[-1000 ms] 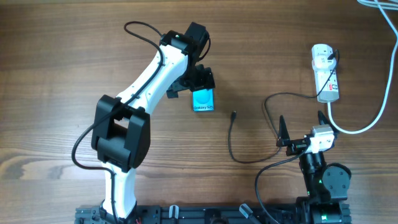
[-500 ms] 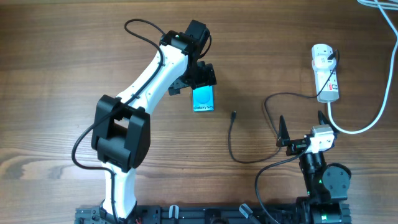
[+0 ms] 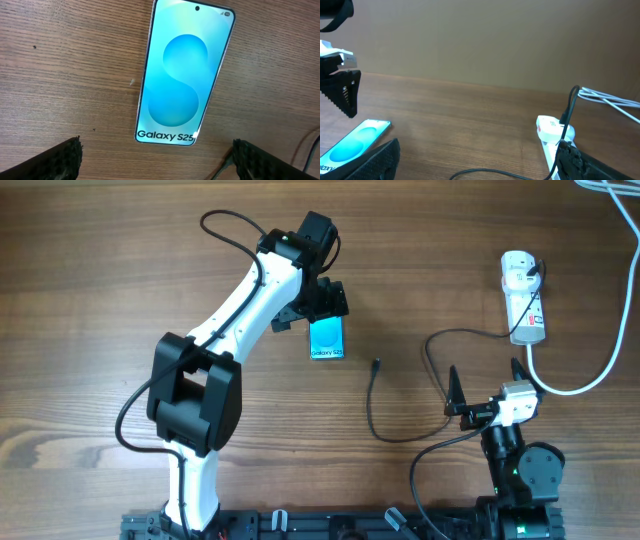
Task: Plug charger to phone and switch on socket
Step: 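Lower the left gripper and align it over the phone's top edge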
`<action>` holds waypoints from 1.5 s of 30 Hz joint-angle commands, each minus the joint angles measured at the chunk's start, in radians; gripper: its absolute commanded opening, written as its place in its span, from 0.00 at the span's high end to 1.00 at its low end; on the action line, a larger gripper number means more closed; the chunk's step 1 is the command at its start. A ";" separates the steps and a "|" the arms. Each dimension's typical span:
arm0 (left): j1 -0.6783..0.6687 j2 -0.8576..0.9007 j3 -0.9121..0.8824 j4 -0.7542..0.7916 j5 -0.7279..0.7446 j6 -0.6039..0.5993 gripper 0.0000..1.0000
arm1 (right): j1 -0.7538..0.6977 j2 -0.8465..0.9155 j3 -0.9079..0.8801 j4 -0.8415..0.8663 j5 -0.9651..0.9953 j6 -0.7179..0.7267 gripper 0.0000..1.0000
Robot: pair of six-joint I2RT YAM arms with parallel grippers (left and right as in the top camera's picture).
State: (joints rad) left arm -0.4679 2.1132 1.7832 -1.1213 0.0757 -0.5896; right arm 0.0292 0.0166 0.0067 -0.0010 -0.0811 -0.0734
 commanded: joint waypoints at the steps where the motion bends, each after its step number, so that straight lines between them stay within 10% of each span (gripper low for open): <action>1: -0.003 0.014 -0.003 -0.008 -0.006 -0.018 0.00 | -0.003 -0.002 -0.002 0.002 0.013 -0.005 0.00; 45: -0.058 0.014 -0.003 0.087 -0.026 0.021 0.00 | -0.003 -0.002 -0.002 0.002 0.013 -0.005 0.00</action>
State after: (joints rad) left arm -0.5247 2.1132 1.7832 -1.0378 0.0715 -0.5835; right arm 0.0292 0.0166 0.0067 -0.0010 -0.0811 -0.0734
